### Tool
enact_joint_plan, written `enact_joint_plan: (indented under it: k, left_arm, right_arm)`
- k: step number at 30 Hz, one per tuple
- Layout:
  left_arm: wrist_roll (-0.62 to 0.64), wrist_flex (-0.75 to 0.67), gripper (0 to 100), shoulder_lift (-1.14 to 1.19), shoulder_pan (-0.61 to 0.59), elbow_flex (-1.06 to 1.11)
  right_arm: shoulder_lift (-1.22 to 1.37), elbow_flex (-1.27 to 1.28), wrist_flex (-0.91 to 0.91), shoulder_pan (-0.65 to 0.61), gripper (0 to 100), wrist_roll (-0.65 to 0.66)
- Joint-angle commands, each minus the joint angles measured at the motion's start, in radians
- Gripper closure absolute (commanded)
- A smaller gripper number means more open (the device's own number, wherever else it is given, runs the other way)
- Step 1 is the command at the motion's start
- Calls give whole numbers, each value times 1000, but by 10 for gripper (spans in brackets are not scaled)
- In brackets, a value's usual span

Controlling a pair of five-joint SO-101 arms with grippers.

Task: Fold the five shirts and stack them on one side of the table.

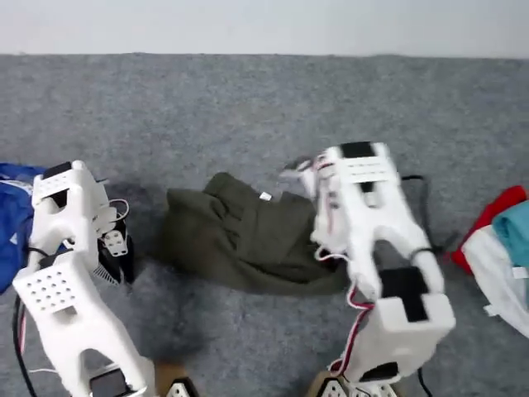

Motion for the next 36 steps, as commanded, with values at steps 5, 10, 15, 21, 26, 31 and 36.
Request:
enact_joint_plan:
  k: [5, 10, 15, 21, 26, 31, 36]
  left_arm:
    - [-17, 2, 986, 74, 37, -130]
    - [-37, 0, 986, -69, 115, -128]
    - [-38, 0, 986, -189, 333, 31]
    - [-44, -29, 986, -209, 571, 255]
    - [-38, -49, 986, -209, 592, 255]
    - [-38, -55, 986, -216, 574, 255]
    - [-38, -61, 986, -278, 549, 246]
  right_arm:
    - [-68, -20, -53, 105, 883, -44]
    - [-77, -31, -51, 101, 746, -44]
    - [-79, -169, 54, 70, 698, -44]
    - [-47, -376, 73, -58, 697, -44]
    - [105, -394, -13, -222, 697, -44]
    - [337, -411, -87, -259, 701, -44]
    - [519, -522, -87, -242, 890, -43]
